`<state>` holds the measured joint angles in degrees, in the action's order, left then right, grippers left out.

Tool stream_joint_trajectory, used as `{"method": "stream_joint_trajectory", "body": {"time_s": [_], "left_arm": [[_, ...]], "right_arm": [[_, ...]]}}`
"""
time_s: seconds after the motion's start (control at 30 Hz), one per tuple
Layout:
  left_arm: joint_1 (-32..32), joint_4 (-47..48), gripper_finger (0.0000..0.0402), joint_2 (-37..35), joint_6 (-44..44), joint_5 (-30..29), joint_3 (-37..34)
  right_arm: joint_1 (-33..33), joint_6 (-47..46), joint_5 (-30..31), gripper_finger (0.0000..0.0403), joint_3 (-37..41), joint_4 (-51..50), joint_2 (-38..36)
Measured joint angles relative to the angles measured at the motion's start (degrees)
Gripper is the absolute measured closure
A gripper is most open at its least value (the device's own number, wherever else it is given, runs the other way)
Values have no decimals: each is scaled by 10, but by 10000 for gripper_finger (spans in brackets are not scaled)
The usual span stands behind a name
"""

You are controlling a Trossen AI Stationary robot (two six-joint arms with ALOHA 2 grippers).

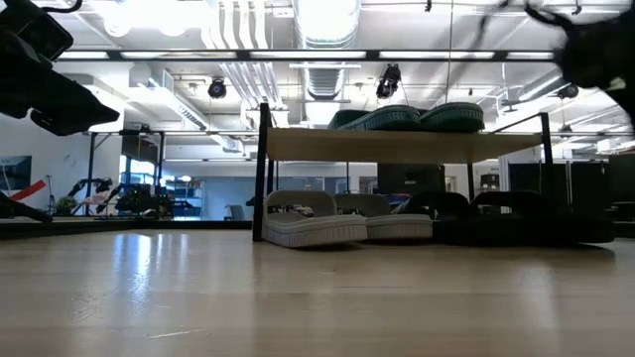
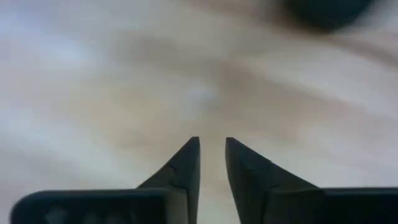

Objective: Pick and place slides into the shelf
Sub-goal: Adjust the slides under the shelf

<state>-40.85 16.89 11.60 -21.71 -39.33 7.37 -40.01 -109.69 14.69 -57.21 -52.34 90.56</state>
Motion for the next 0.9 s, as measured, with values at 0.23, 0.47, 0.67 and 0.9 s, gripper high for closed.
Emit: {"method": "stream_joint_trajectory", "body": {"time_s": [0.23,0.47,0.67,0.9], "left_arm": [[0,-53,194,0,-136,0,-2],[0,-150,194,-4,-242,-13,-5],[0,-285,194,-6,-210,-27,-5],[1,-356,194,8,-227,-116,-5]], "right_arm": [[39,82,47,325,-42,168,41],[62,97,48,354,-106,123,86],[63,71,49,364,-135,70,90],[62,67,49,364,-141,40,89]]}}
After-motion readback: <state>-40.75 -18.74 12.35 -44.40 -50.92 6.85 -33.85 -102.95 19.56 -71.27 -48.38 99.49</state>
